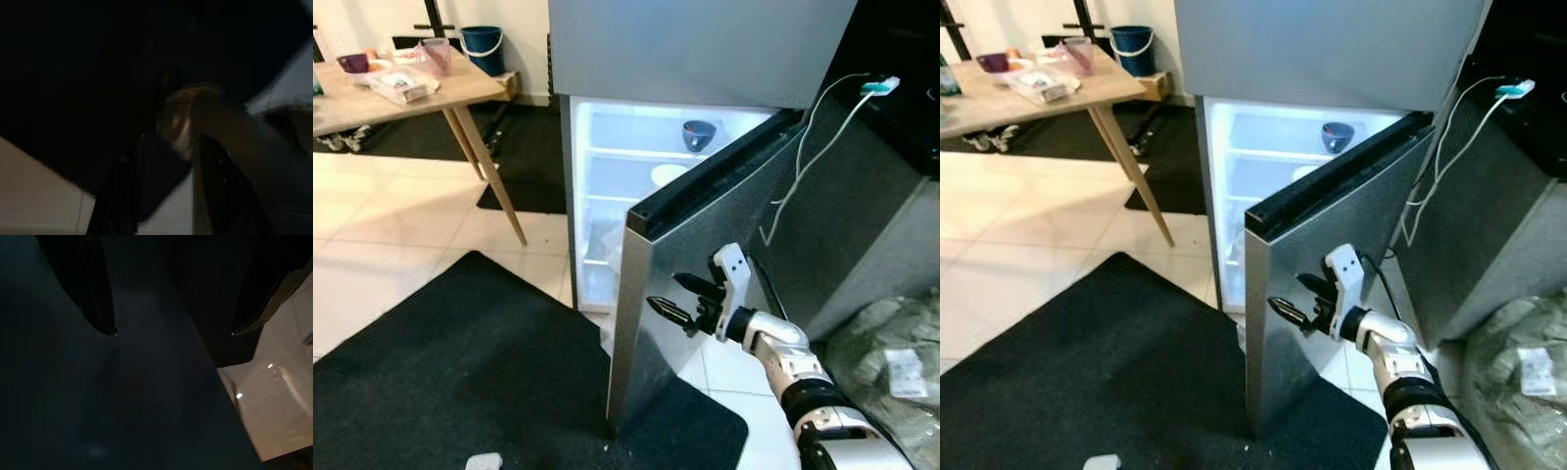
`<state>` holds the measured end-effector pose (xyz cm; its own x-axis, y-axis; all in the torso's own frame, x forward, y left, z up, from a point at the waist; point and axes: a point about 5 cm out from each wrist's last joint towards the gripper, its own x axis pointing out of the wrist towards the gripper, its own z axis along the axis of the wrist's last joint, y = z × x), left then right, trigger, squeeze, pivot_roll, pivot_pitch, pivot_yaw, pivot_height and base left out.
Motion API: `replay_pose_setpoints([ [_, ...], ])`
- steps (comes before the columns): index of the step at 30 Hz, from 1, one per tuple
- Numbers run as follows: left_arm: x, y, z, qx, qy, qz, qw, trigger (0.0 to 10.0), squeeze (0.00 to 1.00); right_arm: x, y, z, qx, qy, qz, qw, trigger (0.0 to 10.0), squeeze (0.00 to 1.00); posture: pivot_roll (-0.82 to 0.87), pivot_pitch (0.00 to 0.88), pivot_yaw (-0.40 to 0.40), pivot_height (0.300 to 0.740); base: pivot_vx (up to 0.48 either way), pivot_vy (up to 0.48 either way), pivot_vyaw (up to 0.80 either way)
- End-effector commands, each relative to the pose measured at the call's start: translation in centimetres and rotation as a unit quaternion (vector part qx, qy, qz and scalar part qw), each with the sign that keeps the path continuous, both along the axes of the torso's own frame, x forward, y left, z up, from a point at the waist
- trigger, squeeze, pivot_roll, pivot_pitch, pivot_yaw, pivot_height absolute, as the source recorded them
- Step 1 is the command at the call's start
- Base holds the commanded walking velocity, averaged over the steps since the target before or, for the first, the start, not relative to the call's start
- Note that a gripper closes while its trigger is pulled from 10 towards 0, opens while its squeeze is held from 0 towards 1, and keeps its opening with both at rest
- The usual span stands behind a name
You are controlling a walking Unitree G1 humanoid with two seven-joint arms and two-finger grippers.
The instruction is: Restocking fridge
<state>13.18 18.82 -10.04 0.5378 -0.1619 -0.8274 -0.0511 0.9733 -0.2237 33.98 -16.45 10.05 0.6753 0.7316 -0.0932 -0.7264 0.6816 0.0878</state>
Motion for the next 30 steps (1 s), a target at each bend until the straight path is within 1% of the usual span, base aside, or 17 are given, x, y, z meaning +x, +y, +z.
replay_pose_setpoints([
  [1, -1.1, -0.4, -0.5, -0.003, 0.026, -0.004, 1.0, 10.0, 0.0, -0.1, 0.3, -0.1, -0.006, -0.001, 0.008, 1.0, 10.0, 0.0, -0.06, 0.086, -0.046, 0.74, 0.0, 0.0, 0.7],
  [8, -1.2, -0.3, -0.5, 0.0, 0.027, -0.004, 1.0, 10.0, 0.0, -0.1, 0.3, -0.2, -0.007, 0.0, 0.0, 1.0, 10.0, 0.0, -0.06, 0.086, -0.045, 0.74, 0.0, 0.0, 0.7],
  [10, -1.2, -0.3, -0.5, 0.001, 0.027, -0.004, 1.0, 10.0, 0.0, 0.1, 0.2, -0.4, -0.026, 0.007, -0.02, 0.999, 10.0, 0.0, -0.06, 0.086, -0.046, 0.74, 0.0, 0.0, 0.59],
  [11, -1.2, -0.3, -0.5, 0.001, 0.028, -0.003, 1.0, 10.0, 0.0, 0.2, 0.2, -0.5, -0.033, 0.007, -0.026, 0.999, 10.0, 0.0, -0.06, 0.086, -0.047, 0.74, 0.0, 0.0, 0.0],
  [19, -1.0, -0.3, -0.5, 0.005, 0.028, -0.001, 1.0, 10.0, 0.0, 0.2, 0.1, -1.0, -0.039, 0.019, -0.046, 0.998, 10.0, 0.0, -0.06, 0.085, -0.047, 0.74, 0.0, 0.0, 0.0],
  [24, -1.0, -0.3, -0.5, 0.004, 0.03, 0.001, 1.0, 10.0, 0.0, -0.6, -0.1, -2.9, -0.085, 0.05, -0.054, 0.994, 10.0, 0.0, -0.06, 0.083, -0.047, 0.74, 0.0, 0.0, 0.0],
  [27, -0.9, -0.3, -0.4, -0.001, 0.026, 0.002, 1.0, 10.0, 0.0, -1.8, -0.4, -5.1, -0.129, 0.08, -0.054, 0.987, 10.0, 0.0, -0.06, 0.083, -0.047, 0.74, 0.0, 0.0, 0.0],
  [28, -0.9, -0.3, -0.4, -0.001, 0.026, 0.002, 1.0, 10.0, 0.0, -1.8, -0.4, -5.1, -0.129, 0.08, -0.054, 0.987, 10.0, 0.0, -0.06, 0.083, -0.047, 0.74, 0.0, 0.0, 0.0],
  [29, -0.9, -0.3, -0.4, -0.002, 0.024, 0.001, 1.0, 10.0, 0.0, -2.7, -0.6, -6.3, -0.148, 0.101, -0.055, 0.982, 10.0, 0.0, -0.06, 0.083, -0.047, 0.74, 0.0, 0.0, 0.0],
  [30, -0.9, -0.3, -0.4, -0.002, 0.024, 0.001, 1.0, 10.0, 0.0, -2.7, -0.6, -6.3, -0.148, 0.101, -0.055, 0.982, 10.0, 0.0, -0.06, 0.083, -0.047, 0.74, 0.0, 0.0, 0.0],
])
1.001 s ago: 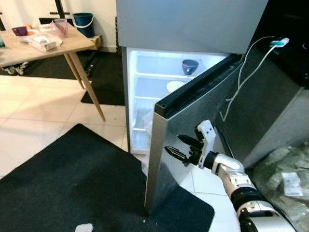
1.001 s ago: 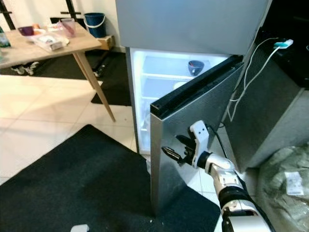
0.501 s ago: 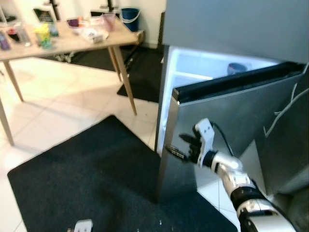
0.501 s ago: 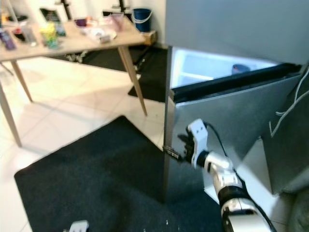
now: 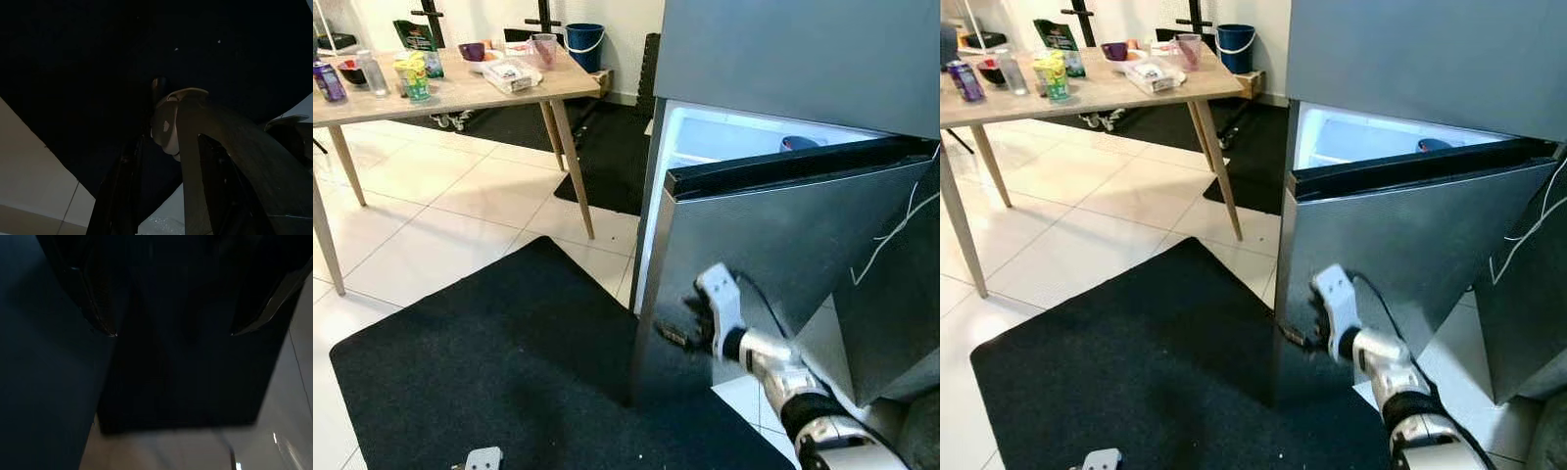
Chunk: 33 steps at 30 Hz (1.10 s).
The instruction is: Restocking fridge
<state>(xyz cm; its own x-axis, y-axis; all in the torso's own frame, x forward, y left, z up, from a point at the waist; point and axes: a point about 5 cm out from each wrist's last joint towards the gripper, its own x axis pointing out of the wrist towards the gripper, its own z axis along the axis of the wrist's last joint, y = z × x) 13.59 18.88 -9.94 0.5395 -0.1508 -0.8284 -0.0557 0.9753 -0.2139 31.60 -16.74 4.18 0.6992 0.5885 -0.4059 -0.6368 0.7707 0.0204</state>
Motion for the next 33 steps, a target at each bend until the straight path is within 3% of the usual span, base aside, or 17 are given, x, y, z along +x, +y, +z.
replay_pose_setpoints([
  [1, -1.2, -0.3, -0.5, -0.008, 0.024, -0.001, 1.0, 10.0, 0.0, -1.0, -0.4, -1.4, -0.024, 0.024, 0.0, 0.999, 10.0, 0.0, -0.06, 0.083, -0.047, 0.74, 0.0, 0.0, 0.0],
  [7, -1.2, -0.3, -0.5, -0.008, 0.023, -0.004, 1.0, 10.0, 0.0, -2.6, -1.0, -3.4, -0.058, 0.061, -0.007, 0.996, 10.0, 0.0, -0.06, 0.077, -0.049, 0.74, 0.174, 0.0, 0.0],
  [10, -1.2, -0.3, -0.5, -0.007, 0.024, -0.006, 1.0, 10.0, 0.0, -4.4, -1.7, -5.3, -0.092, 0.098, -0.014, 0.991, 10.0, 0.0, -0.06, 0.074, -0.048, 0.74, 0.289, 0.0, 0.0],
  [12, -1.2, -0.3, -0.5, -0.007, 0.024, -0.006, 1.0, 10.0, 0.0, -4.4, -1.7, -5.3, -0.092, 0.098, -0.014, 0.991, 10.0, 0.0, -0.06, 0.074, -0.048, 0.74, 0.292, 0.0, 0.0],
  [18, -1.2, -0.3, -0.5, -0.006, 0.024, -0.01, 1.0, 10.0, 0.0, -8.6, -3.2, -8.8, -0.15, 0.177, -0.039, 0.972, 10.0, 0.0, -0.06, 0.073, -0.049, 0.74, 0.365, 0.0, 0.0],
  [25, -1.4, -0.4, -0.5, -0.006, 0.027, -0.012, 1.0, 10.0, 0.0, -11.3, -4.8, -10.4, -0.16, 0.221, -0.093, 0.958, 10.0, 0.0, -0.06, 0.078, -0.047, 0.74, 0.417, 0.0, 0.0],
  [33, -1.4, -0.3, -0.5, -0.004, 0.028, -0.014, 1.0, 10.0, 0.0, -11.8, -5.8, -10.6, -0.172, 0.223, -0.128, 0.951, 10.0, 0.0, -0.06, 0.078, -0.046, 0.74, 0.428, 0.0, 0.0],
])
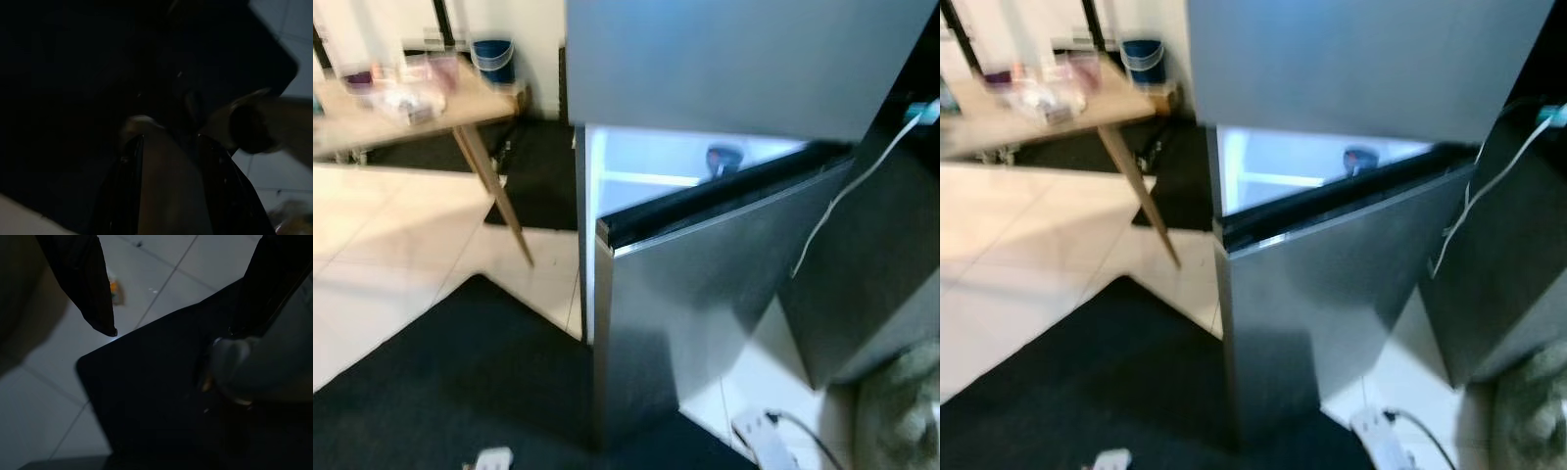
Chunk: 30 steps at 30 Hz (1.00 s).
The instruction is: Restocking fridge
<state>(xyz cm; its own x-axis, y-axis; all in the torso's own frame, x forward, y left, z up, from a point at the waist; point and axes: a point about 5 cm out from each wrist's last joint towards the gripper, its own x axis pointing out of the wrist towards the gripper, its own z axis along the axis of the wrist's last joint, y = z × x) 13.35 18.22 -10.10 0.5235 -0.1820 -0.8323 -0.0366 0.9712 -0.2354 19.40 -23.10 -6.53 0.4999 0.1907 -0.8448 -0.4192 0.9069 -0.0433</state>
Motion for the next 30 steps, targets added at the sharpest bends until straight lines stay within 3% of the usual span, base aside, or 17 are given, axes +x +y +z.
replay_pose_setpoints([
  [1, -1.2, 0.4, -0.4, 0.007, 0.02, -0.003, 1.0, 10.0, 0.0, 0.5, 0.6, 0.1, 0.007, -0.011, -0.005, 1.0, 10.0, 0.0, -0.06, 0.077, -0.044, 0.74, 0.428, 0.0, 0.0],
  [4, -1.1, 0.4, -0.3, 0.007, 0.018, -0.003, 1.0, 10.0, 0.0, 0.7, 0.6, 0.2, 0.008, -0.017, -0.009, 1.0, 10.0, 0.0, -0.06, 0.077, -0.043, 0.74, 0.43, 0.0, 0.0],
  [11, -0.9, 0.5, -0.3, 0.013, 0.014, 0.007, 1.0, 10.0, 0.0, 1.6, 0.4, 0.8, 0.007, -0.039, -0.014, 0.999, 10.0, 0.0, -0.06, 0.076, -0.046, 0.74, 0.0, 0.0, 0.0],
  [15, -1.1, 0.5, -0.4, 0.017, 0.019, 0.006, 1.0, 10.0, 0.0, 3.4, 0.6, 2.2, 0.043, -0.087, -0.016, 0.995, 10.0, 0.0, -0.06, 0.077, -0.044, 0.74, 0.0, 0.0, 0.0],
  [23, -1.2, 0.5, -0.4, 0.017, 0.019, 0.003, 1.0, 10.0, 0.0, 5.5, 0.7, 4.0, 0.082, -0.133, -0.01, 0.988, 10.0, 0.0, -0.07, 0.077, -0.044, 0.74, 0.0, 0.0, 0.0],
  [25, -1.1, 0.4, -0.4, 0.016, 0.018, 0.003, 1.0, 10.0, 0.0, 7.0, 0.8, 5.3, 0.096, -0.166, -0.009, 0.981, 10.0, 0.0, -0.07, 0.077, -0.044, 0.74, 0.0, 0.0, 0.0],
  [30, -1.1, 0.4, -0.4, 0.015, 0.018, 0.003, 1.0, 10.0, 0.0, 8.9, 1.4, 7.2, 0.132, -0.212, -0.011, 0.968, 10.0, 0.0, -0.07, 0.077, -0.044, 0.74, 0.0, 0.0, 0.0],
])
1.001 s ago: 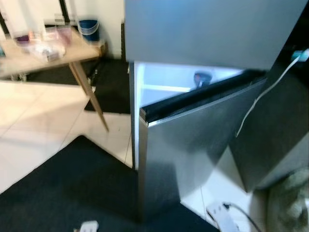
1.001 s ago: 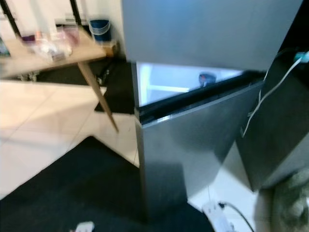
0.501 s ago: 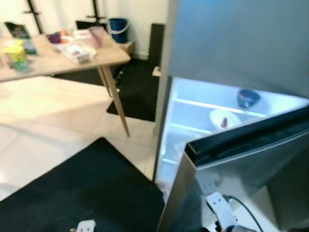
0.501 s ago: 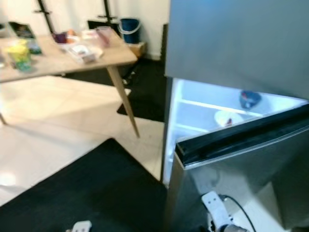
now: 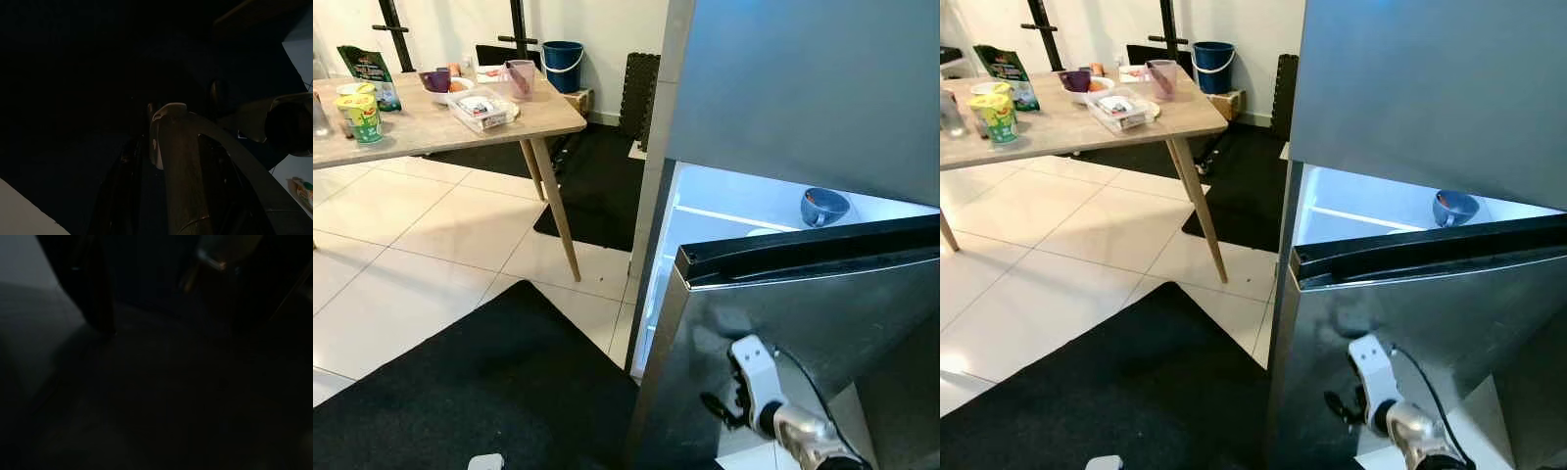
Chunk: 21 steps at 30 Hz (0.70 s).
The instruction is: Restocking fridge
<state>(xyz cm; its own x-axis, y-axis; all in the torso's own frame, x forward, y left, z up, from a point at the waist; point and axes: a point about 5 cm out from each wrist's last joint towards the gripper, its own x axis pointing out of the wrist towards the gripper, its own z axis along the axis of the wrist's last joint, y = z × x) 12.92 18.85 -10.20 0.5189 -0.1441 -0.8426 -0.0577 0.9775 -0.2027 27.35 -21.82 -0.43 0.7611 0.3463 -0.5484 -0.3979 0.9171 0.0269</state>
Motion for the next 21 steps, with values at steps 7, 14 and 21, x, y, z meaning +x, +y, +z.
replay_pose_setpoints([
  [7, -0.7, -0.3, -0.3, -0.002, 0.012, -0.009, 1.0, 10.0, 0.0, 4.7, 1.9, 5.6, 0.085, -0.136, 0.006, 0.987, 10.0, 0.0, -0.06, 0.081, -0.045, 0.74, 0.0, 0.0, 0.0],
  [14, -0.8, -0.2, -0.3, 0.001, 0.013, -0.01, 1.0, 10.0, 0.0, 6.3, 2.8, 7.7, 0.079, -0.176, 0.025, 0.981, 10.0, 0.0, -0.06, 0.081, -0.046, 0.74, 0.0, 0.0, 0.0],
  [21, -0.8, -0.1, -0.3, 0.002, 0.013, -0.008, 1.0, 10.0, 0.0, 7.9, 3.6, 10.0, 0.07, -0.21, 0.03, 0.975, 10.0, 0.0, -0.05, 0.079, -0.051, 0.74, 0.0, 0.0, 0.0],
])
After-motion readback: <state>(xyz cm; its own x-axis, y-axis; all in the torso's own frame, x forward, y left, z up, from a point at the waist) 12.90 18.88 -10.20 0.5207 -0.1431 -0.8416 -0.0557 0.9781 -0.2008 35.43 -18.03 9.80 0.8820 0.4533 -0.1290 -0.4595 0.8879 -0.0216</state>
